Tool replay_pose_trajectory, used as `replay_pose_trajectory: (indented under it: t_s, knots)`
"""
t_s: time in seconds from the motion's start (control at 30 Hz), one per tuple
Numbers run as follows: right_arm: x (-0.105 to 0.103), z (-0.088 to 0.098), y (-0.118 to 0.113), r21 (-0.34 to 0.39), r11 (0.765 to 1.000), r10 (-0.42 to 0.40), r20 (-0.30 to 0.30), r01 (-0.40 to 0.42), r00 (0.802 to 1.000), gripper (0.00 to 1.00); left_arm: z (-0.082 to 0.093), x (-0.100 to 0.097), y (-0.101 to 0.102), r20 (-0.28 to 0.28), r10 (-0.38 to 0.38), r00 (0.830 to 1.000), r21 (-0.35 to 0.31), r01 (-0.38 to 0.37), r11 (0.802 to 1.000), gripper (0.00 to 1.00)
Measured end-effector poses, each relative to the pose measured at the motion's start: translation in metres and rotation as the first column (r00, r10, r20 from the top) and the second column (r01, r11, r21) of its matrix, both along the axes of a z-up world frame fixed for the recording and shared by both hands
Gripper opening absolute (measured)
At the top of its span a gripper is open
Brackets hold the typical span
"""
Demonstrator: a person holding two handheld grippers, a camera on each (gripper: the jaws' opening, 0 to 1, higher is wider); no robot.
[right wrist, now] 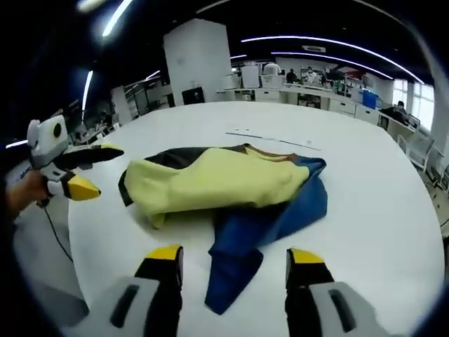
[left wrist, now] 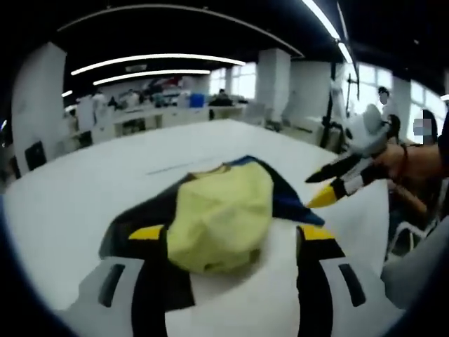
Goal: Fold the garment on the visible template until the final outline fits inside the template.
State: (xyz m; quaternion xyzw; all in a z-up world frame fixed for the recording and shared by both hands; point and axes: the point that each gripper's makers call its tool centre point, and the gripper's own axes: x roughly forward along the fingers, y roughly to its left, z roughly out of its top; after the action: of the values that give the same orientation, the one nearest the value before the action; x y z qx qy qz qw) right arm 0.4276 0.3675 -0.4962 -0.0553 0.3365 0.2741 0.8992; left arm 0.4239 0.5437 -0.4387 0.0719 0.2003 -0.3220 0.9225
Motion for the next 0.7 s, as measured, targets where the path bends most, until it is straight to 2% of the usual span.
replay_pose_trajectory:
  t_s: [0.17, 0.3, 0.5, 0.6, 0.7]
  knots:
    - [-0.008, -0.011, 0.002, -0.029, 0.999, 0.025, 0.006, -0.025, 1.000, 0.46, -0.002, -0.004, -0.015, 0.002, -0.027, 1.000, -0.017, 0.027, 0.999, 0.56]
    - [-0.011, -0.019, 0.005, -0.026, 0.999, 0.031, -0.003, -0.032, 1.000, 0.36, -0.013, -0.004, -0.026, -0.031, -0.043, 0.999, -0.012, 0.043, 0.999, 0.47]
    - [-0.009, -0.026, 0.005, -0.031, 0.999, 0.020, 0.010, -0.020, 1.000, 0.26, -0.031, 0.004, -0.037, -0.045, -0.047, 0.998, 0.063, 0.050, 0.997, 0.48]
    - [-0.006, -0.028, 0.006, -0.031, 0.999, 0.019, 0.022, -0.018, 1.000, 0.22, -0.043, 0.010, -0.042, -0.043, -0.069, 0.997, 0.130, 0.074, 0.989, 0.45]
    - [-0.005, -0.033, 0.006, -0.046, 0.999, 0.022, 0.020, -0.021, 1.000, 0.20, -0.053, 0.018, -0.042, -0.053, -0.065, 0.996, 0.163, 0.073, 0.984, 0.44]
